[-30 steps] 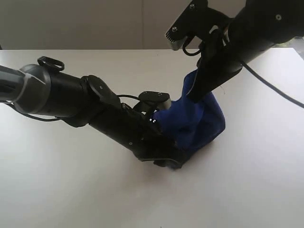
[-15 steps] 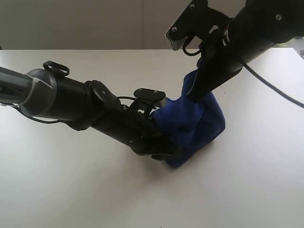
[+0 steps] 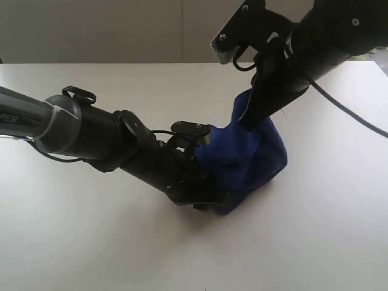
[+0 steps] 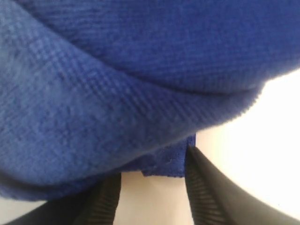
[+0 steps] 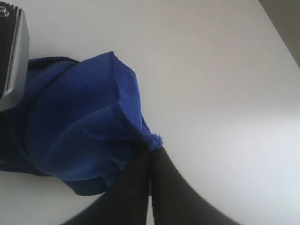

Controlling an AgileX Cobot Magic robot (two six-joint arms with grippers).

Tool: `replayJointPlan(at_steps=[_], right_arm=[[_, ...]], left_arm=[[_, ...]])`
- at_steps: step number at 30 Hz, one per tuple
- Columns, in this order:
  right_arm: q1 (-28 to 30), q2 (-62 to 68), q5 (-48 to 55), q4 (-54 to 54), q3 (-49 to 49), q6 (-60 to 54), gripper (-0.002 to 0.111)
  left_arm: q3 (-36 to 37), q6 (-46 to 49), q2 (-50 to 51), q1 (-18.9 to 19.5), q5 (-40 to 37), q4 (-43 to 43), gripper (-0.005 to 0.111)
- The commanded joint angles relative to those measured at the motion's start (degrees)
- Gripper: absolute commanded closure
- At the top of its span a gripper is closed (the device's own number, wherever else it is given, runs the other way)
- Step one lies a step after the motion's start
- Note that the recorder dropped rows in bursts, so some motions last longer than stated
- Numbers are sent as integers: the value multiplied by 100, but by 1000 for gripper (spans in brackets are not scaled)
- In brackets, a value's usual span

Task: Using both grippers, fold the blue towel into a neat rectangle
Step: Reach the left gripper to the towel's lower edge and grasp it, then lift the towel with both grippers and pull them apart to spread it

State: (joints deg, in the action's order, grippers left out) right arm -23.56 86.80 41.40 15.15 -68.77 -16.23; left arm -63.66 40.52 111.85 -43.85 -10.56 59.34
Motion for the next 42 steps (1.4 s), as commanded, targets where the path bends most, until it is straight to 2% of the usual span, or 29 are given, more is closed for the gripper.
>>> replayJointPlan(at_steps=[1, 5, 8, 16, 18, 28, 35, 38, 42], right_arm=[[23, -6, -78, -3, 23, -12, 108], [23, -6, -78, -3, 23, -12, 108], [23, -6, -78, -3, 23, -12, 108], [23, -6, -67, -14, 23, -12, 108], [23, -6, -67, -14, 23, -12, 108], [23, -6, -79, -12, 23, -12, 108], [23, -6, -32, -12, 23, -12, 108], [23, -6, -30, 37, 23, -12, 108], [23, -6, 106, 367, 23, -12, 108]], left_arm=[[0, -4, 21, -26, -75, 105, 58], [-10, -4, 48, -26, -105, 148, 58], [-9, -4, 71, -26, -105, 148, 63], [-9, 22, 71, -26, 97, 148, 102], [-9, 38, 71, -26, 97, 148, 107], [-9, 38, -365, -26, -148, 136, 107], [-9, 38, -1036, 20, -228, -480, 107], [-9, 27, -1275, 192, -531, -857, 107], [-9, -24, -1621, 614, -1226, -1361, 107]])
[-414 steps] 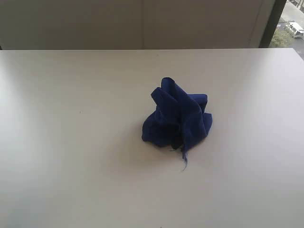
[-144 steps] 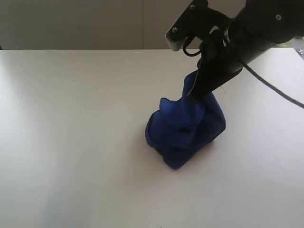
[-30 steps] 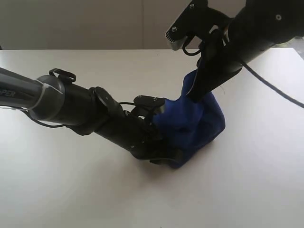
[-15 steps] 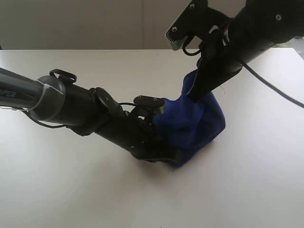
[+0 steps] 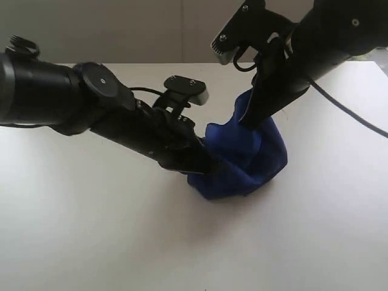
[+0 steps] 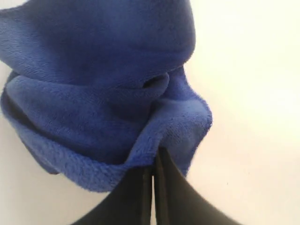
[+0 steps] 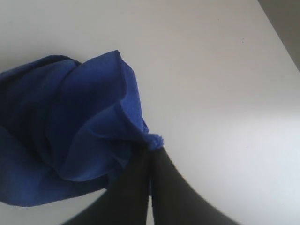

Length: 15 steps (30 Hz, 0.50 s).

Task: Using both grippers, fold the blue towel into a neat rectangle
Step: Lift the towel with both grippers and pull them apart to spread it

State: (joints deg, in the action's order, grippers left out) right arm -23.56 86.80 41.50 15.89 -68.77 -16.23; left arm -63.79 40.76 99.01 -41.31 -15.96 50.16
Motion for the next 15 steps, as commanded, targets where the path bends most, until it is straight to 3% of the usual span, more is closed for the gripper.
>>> replayJointPlan(at_steps=[1, 6, 10, 15], right_arm=[[23, -6, 150, 374, 23, 25, 108], [23, -281, 102, 590, 23, 490, 108], [23, -721, 237, 755, 23, 504, 108], [23, -1405, 493, 798, 23, 604, 108]], left_arm=[[4, -75, -434, 488, -858, -624, 107], [4, -1357, -990, 928, -1453, -2657, 107], [4, -2536, -1568, 999, -1971, -4485, 107], [4, -3122, -2340, 999, -2486, -5715, 107]])
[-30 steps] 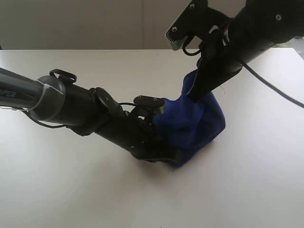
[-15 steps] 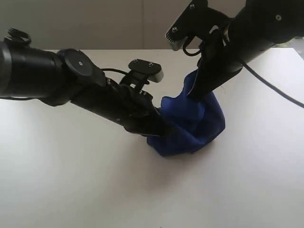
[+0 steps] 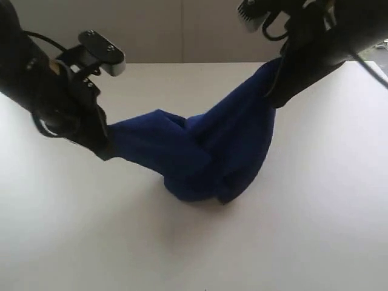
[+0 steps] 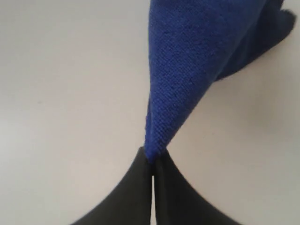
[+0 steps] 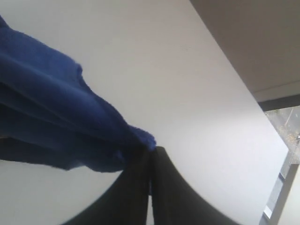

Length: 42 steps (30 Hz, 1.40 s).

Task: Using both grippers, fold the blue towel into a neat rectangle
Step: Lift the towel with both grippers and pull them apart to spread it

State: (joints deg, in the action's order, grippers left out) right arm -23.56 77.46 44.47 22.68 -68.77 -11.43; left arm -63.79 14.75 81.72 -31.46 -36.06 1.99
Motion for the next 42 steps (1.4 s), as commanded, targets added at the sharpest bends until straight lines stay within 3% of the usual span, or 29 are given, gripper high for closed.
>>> replayJointPlan(at_steps=[1, 7, 20, 29, 37, 42], right_arm=[[23, -577, 264, 150, 23, 125, 108], [23, -1321, 730, 302, 23, 125, 108], [23, -2331, 1553, 461, 23, 125, 108], [23, -2926, 1979, 371, 23, 153, 108], [23, -3636, 2535, -187, 23, 114, 108], [23, -3764, 2549, -385, 23, 115, 108]], left_arm=[[4, -660, -775, 14, -546, -1144, 107], [4, -1334, -1694, 14, -920, -2336, 107], [4, -1374, -2984, 14, -1317, -2918, 107], [4, -1400, -3558, 14, -2226, -2891, 107], [4, -1216, -4181, 14, -2634, -1978, 107], [4, -1019, -4210, 14, -2966, -1919, 107]])
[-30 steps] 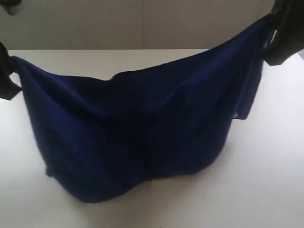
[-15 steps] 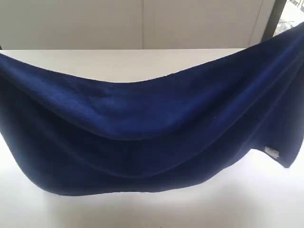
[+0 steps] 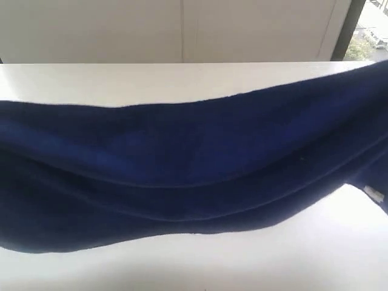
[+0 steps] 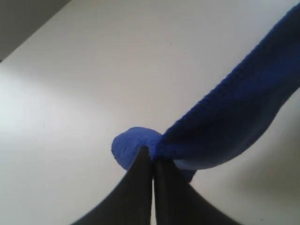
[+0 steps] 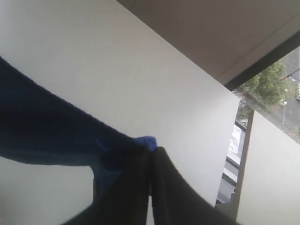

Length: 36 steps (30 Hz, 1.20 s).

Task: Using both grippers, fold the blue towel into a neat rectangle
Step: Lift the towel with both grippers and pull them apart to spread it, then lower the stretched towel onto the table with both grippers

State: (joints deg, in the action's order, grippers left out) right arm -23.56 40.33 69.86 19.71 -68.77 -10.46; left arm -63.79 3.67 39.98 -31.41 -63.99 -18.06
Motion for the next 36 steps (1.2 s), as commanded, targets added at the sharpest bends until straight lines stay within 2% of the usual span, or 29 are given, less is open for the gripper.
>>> replayJointPlan(at_steps=[1, 4, 8, 13, 16, 20, 23, 29, 34, 36], right_arm=[[23, 4, 10, -77, 23, 17, 108], [23, 321, -11, -42, 34, 40, 108], [23, 1016, -557, 132, 326, 116, 108], [23, 2053, -1232, 1315, 853, 1104, 108], [23, 2659, -1619, 2323, 1122, 1845, 108], [169, 3496, -2508, 2830, 1376, 2453, 108], [385, 4174, -3072, 3204, 1416, 2926, 108], [729, 5245, -3648, 5090, 1403, 4755, 108], [1199, 6113, -3948, 6538, 1185, 6369, 108], [1341, 6406, -4105, 6730, 1008, 6455, 108]], left_arm=[[15, 89, -1, 8, -53, 75, 107], [158, 8, 223, 8, 538, -92, 107], [427, -604, 874, 8, 944, -709, 107], [822, -1505, 1951, 51, 1833, -1558, 107], [1044, -1969, 2641, 344, 2534, -1880, 107], [1192, -2451, 3544, 841, 3546, -2053, 107], [1201, -2491, 4148, 1193, 4528, -2053, 107], [1201, -2468, 5150, 1621, 6320, -2053, 107], [925, -2468, 6116, 2008, 6700, -2053, 107], [731, -2468, 6395, 2162, 7036, -2029, 107]])
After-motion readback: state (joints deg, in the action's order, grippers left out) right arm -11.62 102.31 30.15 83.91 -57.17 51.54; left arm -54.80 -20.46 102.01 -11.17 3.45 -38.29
